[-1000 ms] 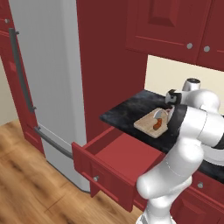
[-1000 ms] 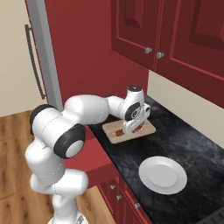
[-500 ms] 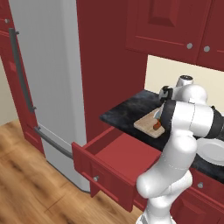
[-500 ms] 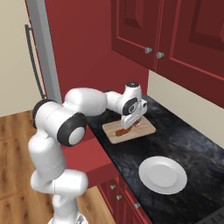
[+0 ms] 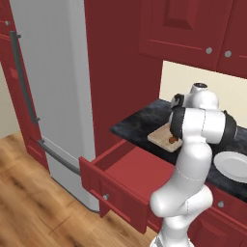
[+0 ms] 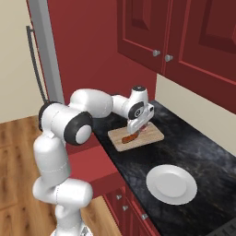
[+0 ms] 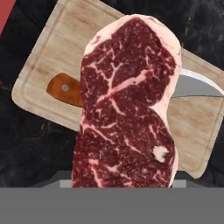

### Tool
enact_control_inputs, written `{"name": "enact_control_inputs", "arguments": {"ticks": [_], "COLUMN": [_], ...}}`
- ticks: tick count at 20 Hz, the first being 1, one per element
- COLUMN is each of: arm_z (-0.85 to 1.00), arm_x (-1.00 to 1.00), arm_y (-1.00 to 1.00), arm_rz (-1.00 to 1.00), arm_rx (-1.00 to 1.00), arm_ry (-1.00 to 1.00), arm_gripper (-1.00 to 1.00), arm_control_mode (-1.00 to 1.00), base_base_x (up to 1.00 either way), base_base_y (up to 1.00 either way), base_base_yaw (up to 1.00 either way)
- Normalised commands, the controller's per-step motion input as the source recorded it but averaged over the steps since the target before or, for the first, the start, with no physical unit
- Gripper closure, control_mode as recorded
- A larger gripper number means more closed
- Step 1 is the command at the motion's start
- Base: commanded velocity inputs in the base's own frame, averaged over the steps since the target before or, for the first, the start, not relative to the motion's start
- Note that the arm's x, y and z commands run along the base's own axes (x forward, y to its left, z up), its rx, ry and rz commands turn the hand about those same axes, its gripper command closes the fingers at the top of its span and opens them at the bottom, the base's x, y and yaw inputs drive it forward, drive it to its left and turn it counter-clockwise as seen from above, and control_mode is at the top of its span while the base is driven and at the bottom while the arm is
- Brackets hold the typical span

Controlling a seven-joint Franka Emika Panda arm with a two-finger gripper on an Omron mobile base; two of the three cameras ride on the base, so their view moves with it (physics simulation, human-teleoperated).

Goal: Pick up the knife from the drawer and place it on the cutting board. Then place the meat from the plate to the cutting board.

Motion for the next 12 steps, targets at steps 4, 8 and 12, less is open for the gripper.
{"name": "enact_control_inputs", "arguments": {"ticks": [4, 8, 12], "arm_z": [-0.18, -0.19, -0.16], "arm_x": [0.25, 0.32, 0.13], "arm_y": [0.0, 0.0, -0.05], "arm_rz": [0.01, 0.01, 0.02], "arm_rx": [0.0, 0.0, 0.0], "arm_ry": [0.0, 0.0, 0.0], "arm_gripper": [1.0, 1.0, 1.0], "arm_control_mode": [-1.0, -1.0, -1.0], "base_base_x": [0.0, 0.0, 0.0], "base_base_y": [0.0, 0.0, 0.0], "base_base_yaw": [0.0, 0.0, 0.0]}}
